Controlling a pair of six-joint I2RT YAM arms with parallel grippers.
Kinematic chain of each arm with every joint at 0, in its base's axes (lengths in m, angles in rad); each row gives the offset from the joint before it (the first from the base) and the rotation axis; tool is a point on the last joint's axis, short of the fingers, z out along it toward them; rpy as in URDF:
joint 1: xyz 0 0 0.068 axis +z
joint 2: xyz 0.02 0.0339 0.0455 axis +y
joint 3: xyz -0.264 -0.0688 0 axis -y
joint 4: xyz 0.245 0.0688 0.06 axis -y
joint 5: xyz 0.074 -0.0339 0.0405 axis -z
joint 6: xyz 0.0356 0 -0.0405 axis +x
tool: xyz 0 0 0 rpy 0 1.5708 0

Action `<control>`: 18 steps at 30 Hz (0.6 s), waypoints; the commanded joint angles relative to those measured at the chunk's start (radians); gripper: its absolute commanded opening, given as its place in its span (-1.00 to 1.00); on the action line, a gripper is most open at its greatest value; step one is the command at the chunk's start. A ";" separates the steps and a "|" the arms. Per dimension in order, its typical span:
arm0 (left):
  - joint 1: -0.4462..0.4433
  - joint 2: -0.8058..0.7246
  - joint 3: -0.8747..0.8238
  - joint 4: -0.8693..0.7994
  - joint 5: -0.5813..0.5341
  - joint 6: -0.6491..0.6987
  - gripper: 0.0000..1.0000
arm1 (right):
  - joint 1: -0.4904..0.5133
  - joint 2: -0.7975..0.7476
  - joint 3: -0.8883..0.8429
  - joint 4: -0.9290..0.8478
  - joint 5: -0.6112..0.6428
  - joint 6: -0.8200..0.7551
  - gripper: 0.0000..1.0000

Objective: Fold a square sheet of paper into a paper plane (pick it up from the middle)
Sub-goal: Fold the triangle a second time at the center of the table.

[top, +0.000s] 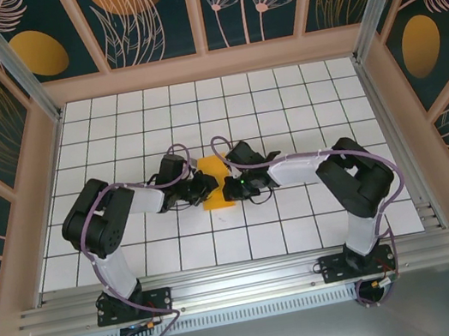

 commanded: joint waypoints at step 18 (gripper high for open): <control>0.003 0.029 -0.035 -0.112 -0.108 -0.009 -0.71 | 0.003 -0.032 -0.004 -0.057 -0.004 -0.052 -0.76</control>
